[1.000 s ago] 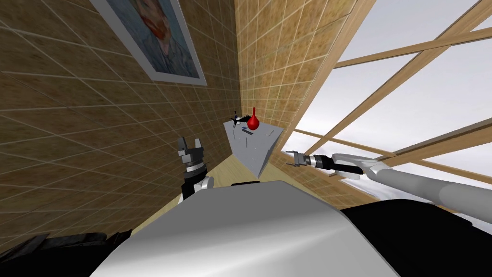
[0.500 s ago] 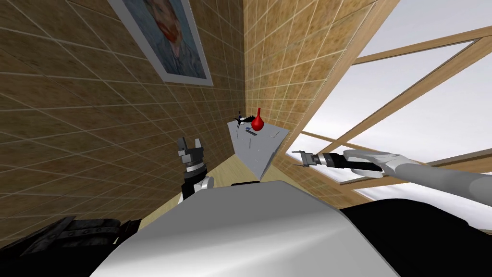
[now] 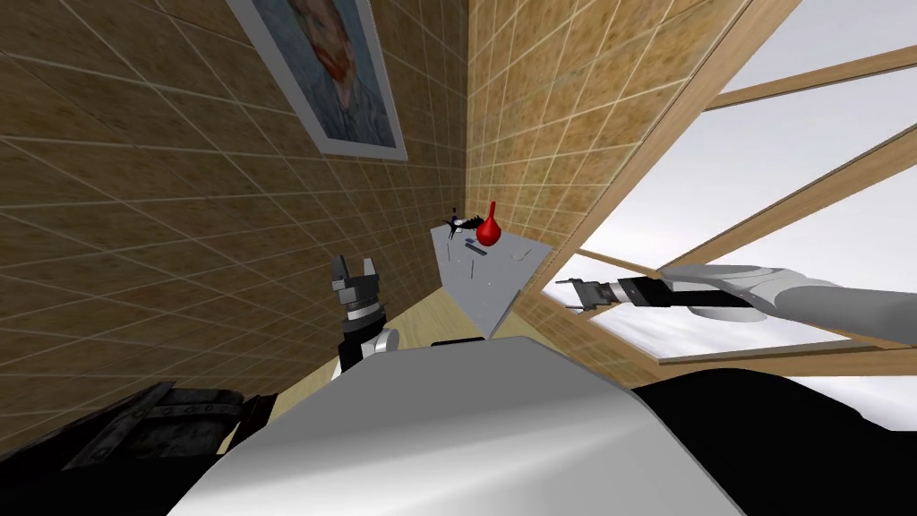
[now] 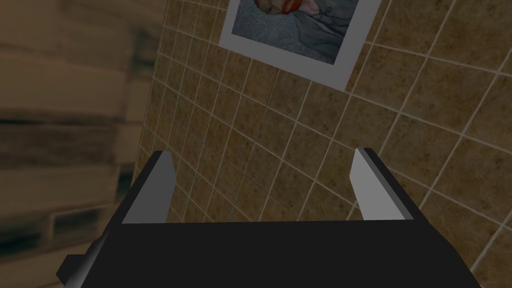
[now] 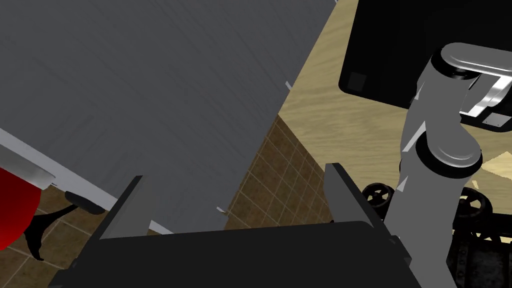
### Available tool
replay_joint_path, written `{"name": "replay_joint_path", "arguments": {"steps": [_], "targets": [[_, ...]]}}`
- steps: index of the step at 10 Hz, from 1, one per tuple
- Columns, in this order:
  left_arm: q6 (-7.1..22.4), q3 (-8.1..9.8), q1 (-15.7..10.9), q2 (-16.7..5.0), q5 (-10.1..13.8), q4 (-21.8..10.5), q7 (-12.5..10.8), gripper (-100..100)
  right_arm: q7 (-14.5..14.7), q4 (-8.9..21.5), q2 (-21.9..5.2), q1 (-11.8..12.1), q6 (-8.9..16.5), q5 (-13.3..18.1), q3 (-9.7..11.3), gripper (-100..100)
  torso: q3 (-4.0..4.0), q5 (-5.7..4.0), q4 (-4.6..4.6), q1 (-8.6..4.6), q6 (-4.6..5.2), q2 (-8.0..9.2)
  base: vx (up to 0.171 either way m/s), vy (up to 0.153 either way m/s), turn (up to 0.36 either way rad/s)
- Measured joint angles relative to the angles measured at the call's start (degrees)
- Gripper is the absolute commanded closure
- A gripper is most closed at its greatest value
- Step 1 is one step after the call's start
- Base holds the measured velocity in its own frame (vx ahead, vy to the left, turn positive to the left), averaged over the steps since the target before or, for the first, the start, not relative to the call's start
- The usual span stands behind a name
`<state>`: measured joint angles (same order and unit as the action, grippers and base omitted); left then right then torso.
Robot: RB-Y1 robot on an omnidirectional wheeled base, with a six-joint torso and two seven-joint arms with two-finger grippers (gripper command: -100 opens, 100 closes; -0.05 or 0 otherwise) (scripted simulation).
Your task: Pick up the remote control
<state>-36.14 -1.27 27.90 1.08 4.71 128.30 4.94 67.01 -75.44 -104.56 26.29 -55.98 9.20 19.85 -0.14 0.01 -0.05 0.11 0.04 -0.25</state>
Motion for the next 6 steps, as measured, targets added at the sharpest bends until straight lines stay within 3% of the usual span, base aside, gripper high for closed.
{"name": "replay_joint_path", "arguments": {"steps": [6], "targets": [[0.0, 0.0, 0.0, 0.0, 0.0, 0.0, 0.0, 0, 4.2, 3.0, -9.0, 4.5, -1.3, -1.4, 0.2, -100, 0.0, 0.0, 0.0, 0.03, 0.01, 0.0, 0.066, 0.022, 0.134]]}}
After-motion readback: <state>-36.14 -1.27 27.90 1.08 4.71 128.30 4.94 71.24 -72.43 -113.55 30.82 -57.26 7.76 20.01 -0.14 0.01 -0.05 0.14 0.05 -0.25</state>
